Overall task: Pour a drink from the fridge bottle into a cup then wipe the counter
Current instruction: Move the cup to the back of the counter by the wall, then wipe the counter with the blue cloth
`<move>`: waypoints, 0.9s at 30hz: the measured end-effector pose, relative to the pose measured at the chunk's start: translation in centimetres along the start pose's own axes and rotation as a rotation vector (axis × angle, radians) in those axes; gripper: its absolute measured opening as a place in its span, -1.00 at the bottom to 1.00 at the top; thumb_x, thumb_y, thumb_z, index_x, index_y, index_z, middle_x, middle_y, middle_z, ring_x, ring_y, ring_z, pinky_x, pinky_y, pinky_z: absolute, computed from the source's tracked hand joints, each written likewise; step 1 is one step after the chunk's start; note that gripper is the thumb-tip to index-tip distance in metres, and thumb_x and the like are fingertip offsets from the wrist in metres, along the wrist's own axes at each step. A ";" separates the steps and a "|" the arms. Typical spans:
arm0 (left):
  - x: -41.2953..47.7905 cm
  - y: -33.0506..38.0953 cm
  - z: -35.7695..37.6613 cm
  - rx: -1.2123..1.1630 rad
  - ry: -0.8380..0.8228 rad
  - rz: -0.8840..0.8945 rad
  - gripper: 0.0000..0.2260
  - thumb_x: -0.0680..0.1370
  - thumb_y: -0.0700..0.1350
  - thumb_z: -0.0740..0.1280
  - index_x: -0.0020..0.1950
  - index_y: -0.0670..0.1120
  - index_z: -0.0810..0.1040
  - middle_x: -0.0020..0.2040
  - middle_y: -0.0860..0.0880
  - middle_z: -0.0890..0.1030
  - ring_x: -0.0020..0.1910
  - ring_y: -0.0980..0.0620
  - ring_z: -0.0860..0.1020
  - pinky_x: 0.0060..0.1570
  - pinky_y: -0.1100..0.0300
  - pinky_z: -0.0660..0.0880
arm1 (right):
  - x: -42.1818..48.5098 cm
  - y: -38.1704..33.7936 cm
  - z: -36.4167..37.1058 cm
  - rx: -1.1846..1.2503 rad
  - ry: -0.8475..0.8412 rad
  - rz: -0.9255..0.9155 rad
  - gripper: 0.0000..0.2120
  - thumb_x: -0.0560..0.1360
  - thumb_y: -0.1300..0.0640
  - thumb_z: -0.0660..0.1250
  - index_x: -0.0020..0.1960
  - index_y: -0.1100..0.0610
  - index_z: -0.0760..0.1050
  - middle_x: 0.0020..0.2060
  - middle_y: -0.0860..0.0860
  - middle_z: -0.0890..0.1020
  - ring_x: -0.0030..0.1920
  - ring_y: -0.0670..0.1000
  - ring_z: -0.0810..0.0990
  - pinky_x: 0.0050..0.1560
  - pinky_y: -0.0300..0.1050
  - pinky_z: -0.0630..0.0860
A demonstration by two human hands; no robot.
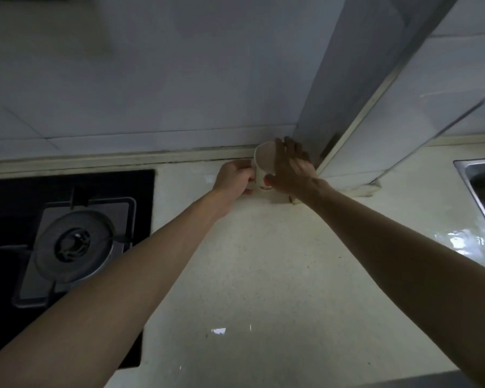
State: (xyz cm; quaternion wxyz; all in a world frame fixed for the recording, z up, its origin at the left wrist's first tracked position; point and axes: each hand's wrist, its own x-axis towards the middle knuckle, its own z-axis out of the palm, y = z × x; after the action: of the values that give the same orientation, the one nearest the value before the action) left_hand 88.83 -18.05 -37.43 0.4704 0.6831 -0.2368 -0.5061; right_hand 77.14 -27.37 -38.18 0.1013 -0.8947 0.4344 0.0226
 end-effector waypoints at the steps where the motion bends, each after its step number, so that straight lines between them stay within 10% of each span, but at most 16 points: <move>1: -0.3 0.2 -0.2 0.032 0.015 0.007 -0.82 0.56 -0.29 0.28 0.03 -0.06 0.62 -0.04 -0.02 0.64 0.00 -0.02 0.60 0.03 -0.05 0.62 | -0.5 0.1 -0.6 -0.004 0.013 -0.017 -0.17 0.41 -0.01 0.45 0.49 0.26 0.10 0.41 0.21 0.25 0.37 0.23 0.27 0.36 0.12 0.29; 10: -5.5 1.9 1.6 0.669 -0.081 0.213 -0.82 0.56 -0.16 0.31 0.06 -0.20 0.64 -0.01 -0.17 0.67 -0.02 -0.18 0.63 0.03 -0.07 0.60 | -9.2 2.7 -4.7 -0.046 0.150 -0.104 -0.63 0.47 0.20 0.25 0.26 0.28 0.41 0.17 0.19 0.46 0.14 0.18 0.45 0.12 0.02 0.48; 19: -10.6 0.4 9.5 1.379 -0.409 0.509 -0.80 0.58 -0.10 0.25 0.13 -0.14 0.55 0.15 -0.14 0.56 0.09 -0.13 0.55 0.06 0.00 0.54 | -18.5 8.9 -3.2 0.007 0.000 0.145 -0.66 0.51 0.17 0.21 0.26 0.22 0.45 0.18 0.14 0.54 0.17 0.13 0.49 0.17 0.00 0.48; 27: -13.3 -2.8 16.2 1.520 -0.446 0.411 -0.82 0.57 -0.15 0.17 0.08 -0.14 0.52 0.11 -0.13 0.54 0.05 -0.13 0.52 -0.02 0.04 0.47 | -24.9 18.7 -0.9 0.011 -0.126 0.197 -0.69 0.48 0.13 0.19 0.17 0.22 0.50 0.13 0.13 0.57 0.14 0.14 0.53 0.10 0.00 0.52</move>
State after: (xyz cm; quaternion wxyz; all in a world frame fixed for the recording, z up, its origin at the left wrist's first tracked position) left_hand 68.58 -12.69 -34.34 -0.0960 0.6418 -0.7237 -0.2348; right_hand 46.98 -19.57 -37.12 0.1306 -0.8439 0.5132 0.0865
